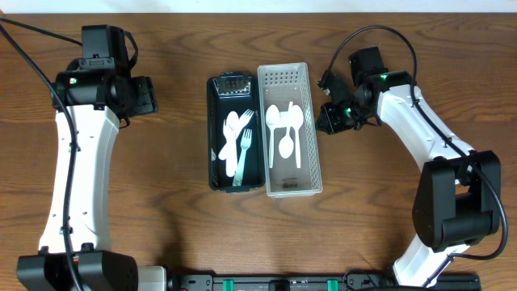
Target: Pack container
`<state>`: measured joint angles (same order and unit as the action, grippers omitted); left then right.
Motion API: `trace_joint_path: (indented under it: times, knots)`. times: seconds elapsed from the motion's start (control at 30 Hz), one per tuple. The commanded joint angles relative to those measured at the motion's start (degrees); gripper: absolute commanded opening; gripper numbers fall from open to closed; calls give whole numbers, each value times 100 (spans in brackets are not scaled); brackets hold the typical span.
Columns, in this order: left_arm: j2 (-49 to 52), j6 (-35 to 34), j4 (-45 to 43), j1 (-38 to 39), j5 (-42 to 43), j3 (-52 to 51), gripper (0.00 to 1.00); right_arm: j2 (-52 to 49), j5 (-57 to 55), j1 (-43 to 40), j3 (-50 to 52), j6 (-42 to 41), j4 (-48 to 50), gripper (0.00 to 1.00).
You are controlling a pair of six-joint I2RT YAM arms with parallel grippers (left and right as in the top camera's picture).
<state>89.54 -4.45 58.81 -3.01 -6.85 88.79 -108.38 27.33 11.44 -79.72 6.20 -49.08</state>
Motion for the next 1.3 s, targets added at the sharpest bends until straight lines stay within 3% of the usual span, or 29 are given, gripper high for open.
trace_joint_path:
  times: [0.0, 0.13, 0.27, 0.37, 0.4, 0.43, 0.5, 0.7, 0.87, 1.07, 1.27]
  knots:
    - [15, 31, 31, -20, -70, 48, 78, -55, -337, 31, 9, 87, 37, 24]
    - [15, 31, 37, -20, -70, 48, 83, -22, -1893, -52, 4, -520, 170, 30]
    - [15, 33, 35, -20, -70, 48, 98, 184, -2850, -256, -111, -706, 284, 33]
    - [15, 120, 33, -20, -72, 48, 98, 466, -3169, -472, -297, -704, 369, 39]
    - [15, 138, 31, -20, -72, 48, 98, 579, -3185, -560, -352, -702, 437, 48]
    - [15, 138, 33, -20, -72, 48, 98, 695, -3182, -647, -387, -702, 516, 73]
    - [15, 138, 31, -22, -74, 48, 98, 901, -3182, -811, -389, -699, 785, 99]
    - [15, 138, -435, -42, -76, 48, 98, 1200, -3180, -1088, -389, -678, 1414, 99]
    - [-223, 223, -614, -85, -72, 48, 98, 1469, -3200, -1274, -389, -678, 1119, 99]
    - [-1121, 192, -553, -79, -48, -142, 98, 2232, -3209, -1392, -155, -680, 951, 99]
    - [-2424, 155, -894, -79, -46, -1075, 98, 3469, -3355, -1366, 881, -675, 1196, 99]
